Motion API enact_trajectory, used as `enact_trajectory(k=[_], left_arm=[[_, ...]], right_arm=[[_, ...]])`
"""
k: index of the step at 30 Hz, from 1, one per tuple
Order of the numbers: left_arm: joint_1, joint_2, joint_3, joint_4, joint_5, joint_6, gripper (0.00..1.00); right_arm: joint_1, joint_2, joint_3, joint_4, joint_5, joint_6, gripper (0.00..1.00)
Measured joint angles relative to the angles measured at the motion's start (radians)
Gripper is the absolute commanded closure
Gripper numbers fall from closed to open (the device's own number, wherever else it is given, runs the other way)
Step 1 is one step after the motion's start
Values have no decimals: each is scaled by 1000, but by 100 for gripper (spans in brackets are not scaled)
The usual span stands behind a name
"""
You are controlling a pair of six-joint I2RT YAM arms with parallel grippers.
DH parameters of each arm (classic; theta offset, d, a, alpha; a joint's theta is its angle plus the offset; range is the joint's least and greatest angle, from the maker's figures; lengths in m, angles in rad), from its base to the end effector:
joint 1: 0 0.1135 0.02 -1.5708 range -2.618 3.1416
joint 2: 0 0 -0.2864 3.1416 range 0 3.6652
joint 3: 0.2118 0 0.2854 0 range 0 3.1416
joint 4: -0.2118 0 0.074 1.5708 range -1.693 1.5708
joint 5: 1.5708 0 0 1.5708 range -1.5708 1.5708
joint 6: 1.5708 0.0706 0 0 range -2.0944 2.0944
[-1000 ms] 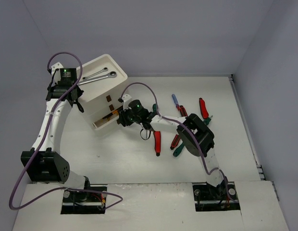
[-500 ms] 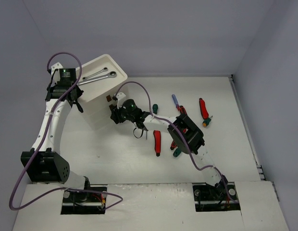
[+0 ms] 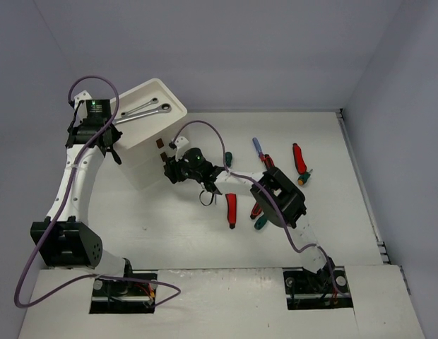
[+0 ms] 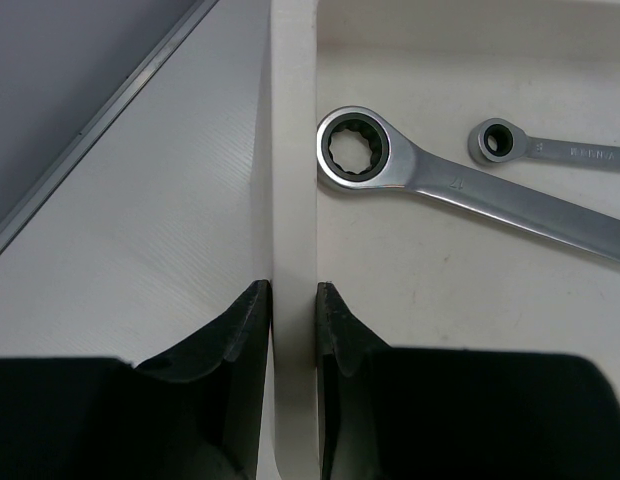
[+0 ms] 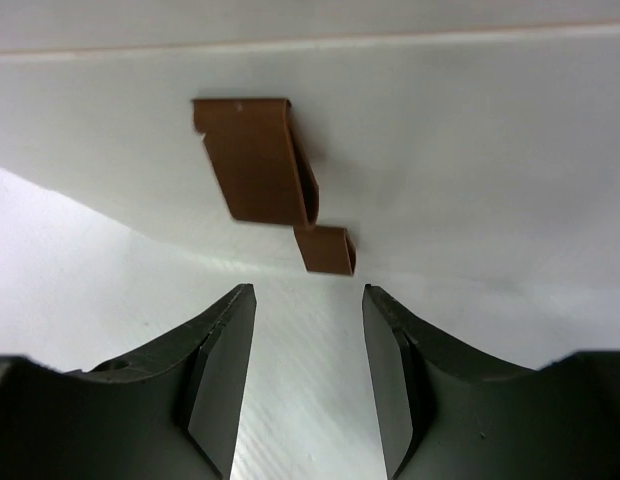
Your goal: Sort the tools into containers
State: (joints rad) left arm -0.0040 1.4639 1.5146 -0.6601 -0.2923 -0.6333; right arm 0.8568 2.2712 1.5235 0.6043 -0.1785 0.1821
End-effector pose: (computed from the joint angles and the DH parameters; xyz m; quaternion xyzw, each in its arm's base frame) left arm 0.3813 0.0188 0.3913 -0.3355 0.8133 -0.0207 0.4749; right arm 0.3782 0.4556 0.1662 -0.3043 0.6912 0.3822 0.5326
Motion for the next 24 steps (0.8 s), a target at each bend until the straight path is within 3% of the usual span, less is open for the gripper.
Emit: enact_trajectory(k=[9, 24], left_arm=[[2, 0, 0, 0, 4, -6, 100], [5, -1, 0, 0, 14, -7, 100]], right_arm=[[-1, -126, -52, 24, 56, -22, 48], [9, -115, 61, -6, 120, -34, 46]])
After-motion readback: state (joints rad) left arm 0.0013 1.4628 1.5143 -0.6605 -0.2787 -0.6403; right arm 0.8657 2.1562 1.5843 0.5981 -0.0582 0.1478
